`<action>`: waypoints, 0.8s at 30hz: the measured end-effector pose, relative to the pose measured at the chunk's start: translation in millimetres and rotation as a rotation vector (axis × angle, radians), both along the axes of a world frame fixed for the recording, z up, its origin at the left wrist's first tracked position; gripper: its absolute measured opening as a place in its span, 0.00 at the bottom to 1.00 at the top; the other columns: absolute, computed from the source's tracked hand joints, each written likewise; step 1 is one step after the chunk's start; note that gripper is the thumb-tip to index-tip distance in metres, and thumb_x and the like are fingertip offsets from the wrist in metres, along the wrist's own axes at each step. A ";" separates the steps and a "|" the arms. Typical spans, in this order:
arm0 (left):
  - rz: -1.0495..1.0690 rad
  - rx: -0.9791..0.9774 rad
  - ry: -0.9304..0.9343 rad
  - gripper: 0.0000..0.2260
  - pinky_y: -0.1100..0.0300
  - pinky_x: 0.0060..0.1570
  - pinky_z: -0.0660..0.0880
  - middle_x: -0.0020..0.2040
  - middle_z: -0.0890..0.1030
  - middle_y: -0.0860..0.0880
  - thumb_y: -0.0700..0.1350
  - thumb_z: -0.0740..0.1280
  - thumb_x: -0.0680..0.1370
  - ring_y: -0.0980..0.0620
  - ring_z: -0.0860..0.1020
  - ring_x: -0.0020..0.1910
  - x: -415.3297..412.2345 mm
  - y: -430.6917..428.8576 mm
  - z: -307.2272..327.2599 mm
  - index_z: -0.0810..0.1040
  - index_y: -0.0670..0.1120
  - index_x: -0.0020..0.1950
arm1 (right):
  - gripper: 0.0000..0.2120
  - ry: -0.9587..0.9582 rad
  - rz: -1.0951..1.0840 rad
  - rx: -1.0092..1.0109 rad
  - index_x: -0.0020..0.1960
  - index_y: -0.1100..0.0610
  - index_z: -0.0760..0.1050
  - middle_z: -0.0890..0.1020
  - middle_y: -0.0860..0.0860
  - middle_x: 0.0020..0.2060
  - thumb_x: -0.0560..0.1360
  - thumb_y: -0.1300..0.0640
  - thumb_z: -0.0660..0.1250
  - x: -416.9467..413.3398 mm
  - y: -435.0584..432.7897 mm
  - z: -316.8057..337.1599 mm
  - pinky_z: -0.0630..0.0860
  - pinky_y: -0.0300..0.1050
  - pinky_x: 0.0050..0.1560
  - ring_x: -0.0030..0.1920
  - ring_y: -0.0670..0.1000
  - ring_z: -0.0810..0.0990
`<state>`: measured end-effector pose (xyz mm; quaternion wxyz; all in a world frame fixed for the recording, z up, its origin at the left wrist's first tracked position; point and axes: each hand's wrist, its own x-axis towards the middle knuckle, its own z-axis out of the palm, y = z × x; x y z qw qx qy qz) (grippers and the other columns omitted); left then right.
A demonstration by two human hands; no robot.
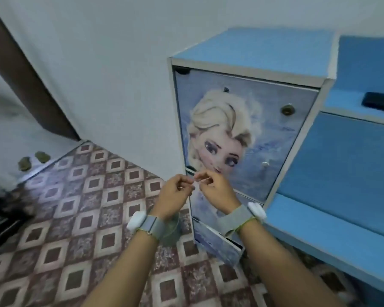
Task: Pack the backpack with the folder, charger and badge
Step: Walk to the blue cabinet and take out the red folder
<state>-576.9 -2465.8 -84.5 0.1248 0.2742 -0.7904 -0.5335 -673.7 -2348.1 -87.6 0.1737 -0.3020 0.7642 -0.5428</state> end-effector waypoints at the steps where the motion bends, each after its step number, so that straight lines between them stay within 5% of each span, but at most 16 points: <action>1: -0.058 0.009 0.017 0.09 0.53 0.46 0.79 0.42 0.83 0.48 0.36 0.65 0.76 0.49 0.82 0.43 -10.7 -2.3 3.2 0.78 0.50 0.47 | 0.12 0.007 -0.059 -0.006 0.48 0.51 0.80 0.83 0.45 0.43 0.72 0.67 0.64 -2.4 2.0 -0.3 0.76 0.40 0.49 0.42 0.42 0.78; 5: -0.263 0.021 0.091 0.05 0.55 0.47 0.79 0.45 0.83 0.49 0.42 0.67 0.76 0.49 0.81 0.45 -43.5 3.1 12.6 0.79 0.52 0.48 | 0.14 0.036 -0.330 -0.058 0.47 0.53 0.79 0.82 0.42 0.42 0.71 0.69 0.63 0.3 22.2 7.8 0.74 0.34 0.46 0.41 0.35 0.78; 10: -0.388 0.071 0.210 0.06 0.55 0.49 0.78 0.45 0.80 0.50 0.37 0.66 0.77 0.52 0.79 0.43 -69.8 36.4 24.9 0.78 0.45 0.52 | 0.15 0.184 -0.609 -0.120 0.47 0.53 0.79 0.82 0.44 0.43 0.71 0.72 0.63 4.2 69.8 24.6 0.72 0.28 0.47 0.42 0.34 0.78; 16: -0.452 0.075 0.294 0.08 0.59 0.49 0.79 0.49 0.81 0.54 0.47 0.72 0.75 0.59 0.80 0.42 -82.7 85.4 35.4 0.77 0.49 0.52 | 0.08 0.367 -0.844 -0.219 0.46 0.53 0.77 0.81 0.43 0.40 0.71 0.61 0.62 0.8 102.6 59.9 0.71 0.32 0.42 0.41 0.39 0.78; 19: -0.318 0.046 0.335 0.15 0.47 0.43 0.81 0.40 0.83 0.53 0.62 0.71 0.69 0.51 0.83 0.39 -91.2 98.2 42.0 0.78 0.51 0.42 | 0.14 0.470 -0.963 -0.284 0.61 0.53 0.75 0.81 0.49 0.54 0.78 0.63 0.61 -10.2 112.6 85.2 0.74 0.36 0.46 0.48 0.45 0.78; 21: -0.284 -0.026 0.345 0.15 0.47 0.41 0.80 0.38 0.83 0.52 0.62 0.71 0.68 0.48 0.83 0.37 -96.3 104.4 46.1 0.77 0.51 0.39 | 0.19 0.475 -0.924 -0.250 0.72 0.50 0.68 0.79 0.50 0.63 0.82 0.59 0.59 -21.7 117.6 100.6 0.73 0.35 0.53 0.55 0.45 0.78; 24: -0.262 -0.155 0.388 0.09 0.50 0.43 0.79 0.38 0.84 0.48 0.50 0.73 0.72 0.45 0.82 0.39 -97.5 115.0 53.6 0.77 0.46 0.42 | 0.18 0.459 -0.877 -0.084 0.71 0.50 0.71 0.86 0.56 0.48 0.82 0.53 0.61 -37.6 123.6 107.6 0.74 0.43 0.44 0.44 0.48 0.81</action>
